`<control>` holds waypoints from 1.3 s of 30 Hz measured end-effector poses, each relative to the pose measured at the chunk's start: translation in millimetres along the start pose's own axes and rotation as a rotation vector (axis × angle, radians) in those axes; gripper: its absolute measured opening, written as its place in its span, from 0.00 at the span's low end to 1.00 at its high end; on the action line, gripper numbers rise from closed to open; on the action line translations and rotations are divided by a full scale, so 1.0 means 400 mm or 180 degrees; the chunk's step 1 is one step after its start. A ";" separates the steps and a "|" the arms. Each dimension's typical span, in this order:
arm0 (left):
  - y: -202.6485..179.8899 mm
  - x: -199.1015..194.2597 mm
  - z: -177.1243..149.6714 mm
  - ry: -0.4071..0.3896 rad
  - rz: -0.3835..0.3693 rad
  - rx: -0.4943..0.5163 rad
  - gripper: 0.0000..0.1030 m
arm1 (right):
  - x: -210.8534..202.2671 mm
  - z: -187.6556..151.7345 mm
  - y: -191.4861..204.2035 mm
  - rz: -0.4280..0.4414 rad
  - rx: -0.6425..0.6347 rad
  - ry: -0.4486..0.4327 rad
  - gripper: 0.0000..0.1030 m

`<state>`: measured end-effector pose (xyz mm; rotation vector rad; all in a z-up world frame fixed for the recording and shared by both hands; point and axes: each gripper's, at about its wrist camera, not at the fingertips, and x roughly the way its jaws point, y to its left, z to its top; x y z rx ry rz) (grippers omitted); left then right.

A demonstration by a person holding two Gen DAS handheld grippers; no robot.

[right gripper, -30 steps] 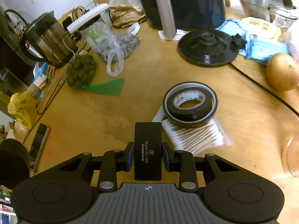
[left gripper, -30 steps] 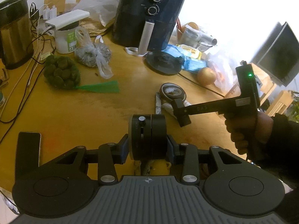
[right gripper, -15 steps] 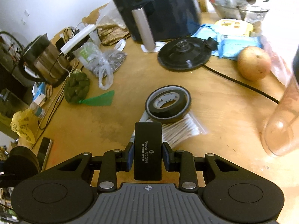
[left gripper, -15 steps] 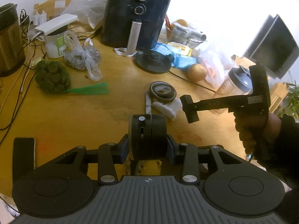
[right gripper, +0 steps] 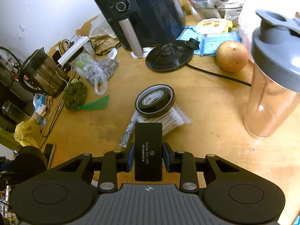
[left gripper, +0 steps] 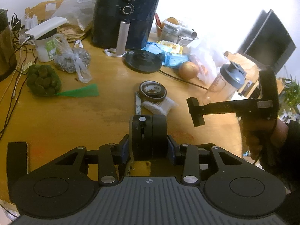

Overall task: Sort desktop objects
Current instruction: 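Lift the black case and carry it toward the box with the right gripper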

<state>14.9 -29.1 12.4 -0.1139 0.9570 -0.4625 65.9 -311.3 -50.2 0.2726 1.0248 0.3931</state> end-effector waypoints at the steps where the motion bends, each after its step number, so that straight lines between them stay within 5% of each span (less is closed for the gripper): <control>1: -0.004 0.000 0.000 -0.0001 -0.0004 0.0009 0.38 | -0.003 -0.004 -0.001 0.0019 0.0009 0.0008 0.33; 24: -0.111 0.024 -0.008 0.0037 -0.0172 0.0289 0.38 | -0.157 -0.103 -0.015 0.0224 0.0246 -0.0223 0.33; 39: -0.138 0.096 -0.036 0.0467 -0.0133 0.0337 0.38 | -0.218 -0.192 -0.019 0.0242 0.0406 -0.0254 0.33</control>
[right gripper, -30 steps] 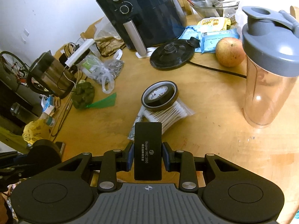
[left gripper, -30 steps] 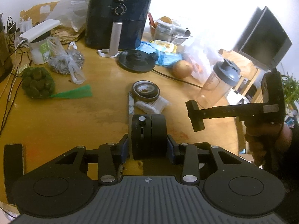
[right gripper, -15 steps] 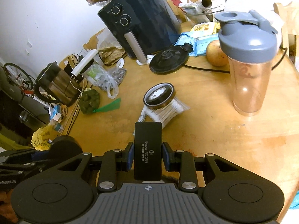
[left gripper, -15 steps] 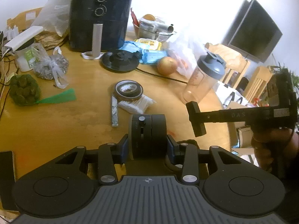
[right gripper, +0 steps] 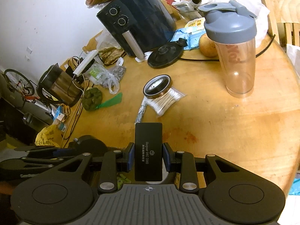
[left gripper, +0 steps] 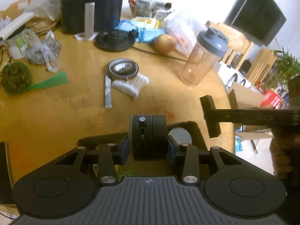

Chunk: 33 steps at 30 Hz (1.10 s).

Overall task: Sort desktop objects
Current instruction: 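Lift the black case and carry it toward the box with the right gripper, then lower the black cylinder into the box and open the left gripper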

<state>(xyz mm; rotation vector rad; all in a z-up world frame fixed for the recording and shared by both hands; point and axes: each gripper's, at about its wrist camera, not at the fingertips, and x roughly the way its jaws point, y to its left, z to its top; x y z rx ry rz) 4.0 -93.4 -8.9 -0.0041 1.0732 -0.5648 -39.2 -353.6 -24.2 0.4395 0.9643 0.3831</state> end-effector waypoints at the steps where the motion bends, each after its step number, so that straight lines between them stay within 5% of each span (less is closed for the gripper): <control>1: 0.002 0.009 0.000 0.0050 0.0002 -0.0014 0.38 | -0.003 -0.006 0.000 -0.0005 0.0013 0.0000 0.33; 14: 0.012 0.069 0.008 0.0344 -0.0009 -0.0020 0.38 | -0.025 -0.045 0.002 -0.0051 0.0087 0.0012 0.33; 21: 0.019 0.043 0.014 0.0119 -0.0173 -0.0041 0.39 | -0.023 -0.051 0.007 -0.0064 0.0098 0.0023 0.33; 33: 0.051 -0.013 -0.011 -0.0118 -0.0029 -0.0240 0.40 | -0.014 -0.071 0.046 -0.0031 -0.0032 0.0101 0.33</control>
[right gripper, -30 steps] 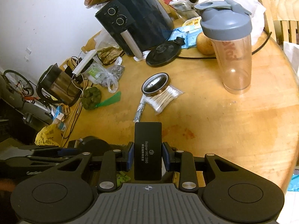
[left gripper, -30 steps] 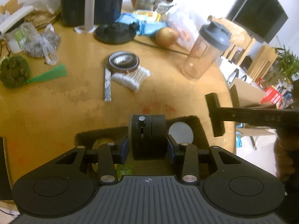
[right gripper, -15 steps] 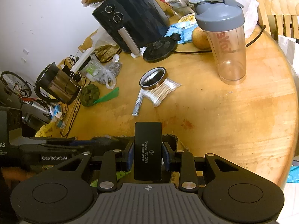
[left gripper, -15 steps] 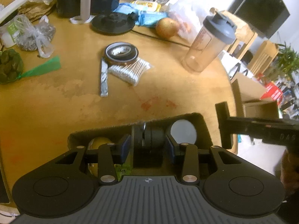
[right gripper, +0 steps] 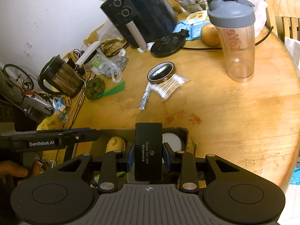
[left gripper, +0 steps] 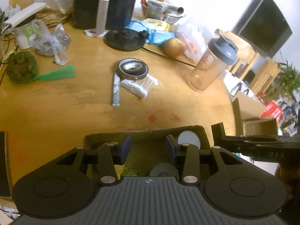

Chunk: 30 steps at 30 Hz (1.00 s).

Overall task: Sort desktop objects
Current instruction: 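Lower the black cylinder into the box and open the left gripper, then lower the black rectangular case into the box and open the right gripper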

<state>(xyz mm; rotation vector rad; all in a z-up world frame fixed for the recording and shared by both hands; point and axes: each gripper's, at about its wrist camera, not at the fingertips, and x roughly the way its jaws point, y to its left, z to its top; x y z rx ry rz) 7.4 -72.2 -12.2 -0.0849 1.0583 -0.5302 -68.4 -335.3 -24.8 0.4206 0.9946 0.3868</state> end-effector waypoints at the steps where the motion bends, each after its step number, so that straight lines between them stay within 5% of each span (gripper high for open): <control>1: 0.002 -0.005 -0.003 -0.0022 0.0011 -0.0016 0.41 | 0.001 -0.001 0.004 0.0007 -0.0015 0.0009 0.33; 3: 0.006 -0.016 -0.010 -0.0067 0.0032 -0.0044 0.61 | 0.004 -0.004 0.012 0.0024 -0.0049 0.0030 0.33; 4: 0.007 -0.022 -0.014 -0.0104 0.0042 -0.0055 0.64 | 0.005 -0.005 0.015 0.0034 -0.0065 0.0042 0.33; 23: 0.079 -0.121 -0.080 -0.0322 0.0303 -0.0427 0.65 | 0.075 0.047 0.138 0.0084 -0.0825 0.0152 0.34; 24: 0.085 -0.127 -0.083 -0.0335 0.0320 -0.0462 0.65 | 0.080 0.050 0.144 0.0082 -0.0856 0.0152 0.36; 28: 0.100 -0.140 -0.091 -0.0364 0.0368 -0.0558 0.65 | 0.094 0.062 0.165 0.0019 -0.0939 0.0100 0.80; 30: 0.106 -0.142 -0.095 -0.0369 0.0378 -0.0598 0.65 | 0.099 0.065 0.169 0.0018 -0.0934 0.0092 0.87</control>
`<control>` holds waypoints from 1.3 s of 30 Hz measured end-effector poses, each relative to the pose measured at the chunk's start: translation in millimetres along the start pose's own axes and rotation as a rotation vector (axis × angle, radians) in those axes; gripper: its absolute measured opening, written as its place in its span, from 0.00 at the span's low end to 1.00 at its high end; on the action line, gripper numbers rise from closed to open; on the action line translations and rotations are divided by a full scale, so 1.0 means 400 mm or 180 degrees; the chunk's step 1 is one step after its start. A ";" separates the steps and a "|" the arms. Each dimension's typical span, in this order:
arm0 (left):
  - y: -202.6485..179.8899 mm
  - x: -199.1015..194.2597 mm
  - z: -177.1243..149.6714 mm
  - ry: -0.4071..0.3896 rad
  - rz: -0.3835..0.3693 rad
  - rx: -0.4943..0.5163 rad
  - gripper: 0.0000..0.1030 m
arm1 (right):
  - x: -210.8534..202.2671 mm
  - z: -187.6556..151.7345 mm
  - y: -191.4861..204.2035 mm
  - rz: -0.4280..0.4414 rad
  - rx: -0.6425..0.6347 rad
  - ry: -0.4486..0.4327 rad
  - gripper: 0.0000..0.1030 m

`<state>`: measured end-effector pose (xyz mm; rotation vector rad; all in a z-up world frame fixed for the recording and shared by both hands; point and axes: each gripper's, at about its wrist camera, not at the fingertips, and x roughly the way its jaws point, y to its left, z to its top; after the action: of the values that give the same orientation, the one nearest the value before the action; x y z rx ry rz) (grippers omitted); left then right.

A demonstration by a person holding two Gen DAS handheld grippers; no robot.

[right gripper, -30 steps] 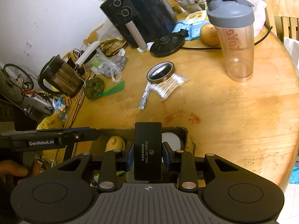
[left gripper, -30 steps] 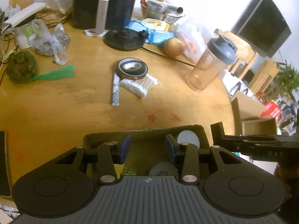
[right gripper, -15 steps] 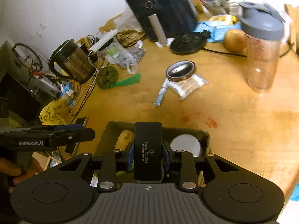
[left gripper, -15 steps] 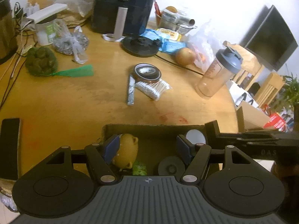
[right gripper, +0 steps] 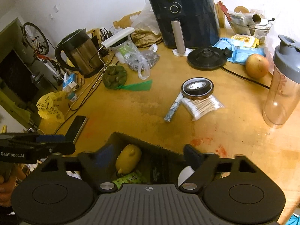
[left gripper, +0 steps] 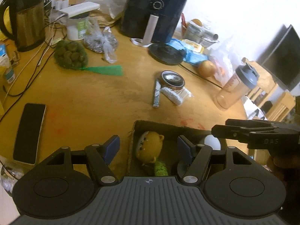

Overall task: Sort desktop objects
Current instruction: 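Lower the black rectangular case into the box and open the right gripper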

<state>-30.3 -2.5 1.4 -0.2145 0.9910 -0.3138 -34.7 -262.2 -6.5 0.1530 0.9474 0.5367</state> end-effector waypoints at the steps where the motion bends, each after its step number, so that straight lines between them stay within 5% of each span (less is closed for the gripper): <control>1: 0.001 0.001 0.000 0.0002 0.0002 -0.0016 0.65 | 0.003 0.001 0.000 -0.0001 0.0008 0.0007 0.90; 8: -0.010 0.020 0.007 0.0026 -0.0064 0.0016 0.65 | 0.000 0.000 -0.019 -0.0090 0.0095 0.0018 1.00; 26: -0.141 0.092 0.105 -0.0054 -0.0425 0.0489 0.65 | -0.099 0.020 -0.141 -0.0503 0.0459 -0.0225 1.00; 39: -0.145 0.101 0.115 -0.0043 -0.0314 0.0500 0.65 | -0.077 0.003 -0.174 -0.0810 0.0217 -0.0152 1.00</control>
<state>19.8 -69.2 12.6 -0.1228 0.9394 -0.4777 -22.3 -337.2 -8.0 0.1039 0.9231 0.2654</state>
